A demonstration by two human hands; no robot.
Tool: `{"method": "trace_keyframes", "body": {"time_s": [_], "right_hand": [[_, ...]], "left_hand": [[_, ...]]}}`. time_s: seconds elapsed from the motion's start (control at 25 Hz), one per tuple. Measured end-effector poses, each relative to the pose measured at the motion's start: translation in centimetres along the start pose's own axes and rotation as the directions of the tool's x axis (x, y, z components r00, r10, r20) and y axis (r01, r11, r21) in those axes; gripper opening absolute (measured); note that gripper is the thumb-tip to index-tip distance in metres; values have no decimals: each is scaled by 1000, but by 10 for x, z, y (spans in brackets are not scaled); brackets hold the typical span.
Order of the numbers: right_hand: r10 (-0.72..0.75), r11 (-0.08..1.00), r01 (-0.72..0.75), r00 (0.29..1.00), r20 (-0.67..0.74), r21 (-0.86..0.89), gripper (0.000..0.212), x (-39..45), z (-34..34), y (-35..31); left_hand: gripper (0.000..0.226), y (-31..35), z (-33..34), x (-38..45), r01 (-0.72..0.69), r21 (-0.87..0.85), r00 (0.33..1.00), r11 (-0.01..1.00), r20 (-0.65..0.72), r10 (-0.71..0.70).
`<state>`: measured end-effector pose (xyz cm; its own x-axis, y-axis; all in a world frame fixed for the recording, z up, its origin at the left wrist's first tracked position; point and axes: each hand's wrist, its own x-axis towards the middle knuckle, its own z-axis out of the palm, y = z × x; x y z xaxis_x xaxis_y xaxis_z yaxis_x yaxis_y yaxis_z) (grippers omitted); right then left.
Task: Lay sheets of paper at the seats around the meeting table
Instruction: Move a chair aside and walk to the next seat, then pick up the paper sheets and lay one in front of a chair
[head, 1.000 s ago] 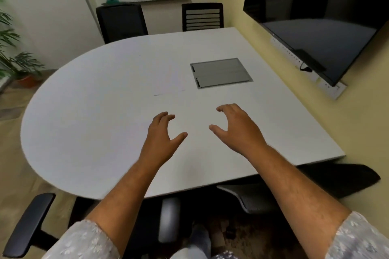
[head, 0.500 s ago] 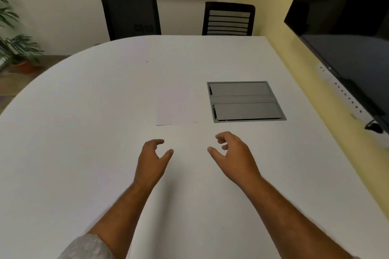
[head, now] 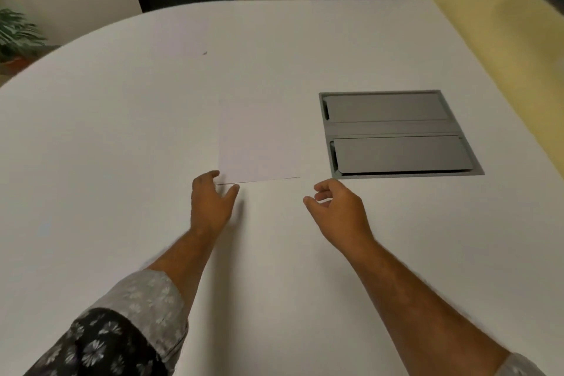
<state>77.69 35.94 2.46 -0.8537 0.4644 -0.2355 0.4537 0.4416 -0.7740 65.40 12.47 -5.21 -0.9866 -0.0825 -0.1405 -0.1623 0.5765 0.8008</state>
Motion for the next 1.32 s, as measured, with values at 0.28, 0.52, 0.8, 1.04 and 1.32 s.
{"method": "trace_keyframes", "body": {"time_s": [0.28, 0.52, 0.8, 1.04, 1.32], "right_hand": [[33, 999, -32, 999, -22, 22, 32, 77, 45, 31], [-10, 996, 3, 997, -79, -90, 42, 109, 77, 24], [134, 981, -114, 983, -125, 157, 23, 113, 91, 17], [214, 933, -166, 969, -120, 320, 17, 126, 91, 12], [221, 865, -154, 971, -87, 478, 23, 124, 95, 18]], "left_hand": [[55, -24, 42, 25, 30, -28, 953, 999, -300, -37], [48, -31, 49, 31, -23, 71, 942, 997, -331, 46], [41, -30, 50, 28, -65, 58, 938, 996, -336, 80], [44, -30, 49, 26, -112, 20, 944, 993, -311, 113], [42, -29, 49, 24, -147, 1, 937, 989, -321, 139]]}}
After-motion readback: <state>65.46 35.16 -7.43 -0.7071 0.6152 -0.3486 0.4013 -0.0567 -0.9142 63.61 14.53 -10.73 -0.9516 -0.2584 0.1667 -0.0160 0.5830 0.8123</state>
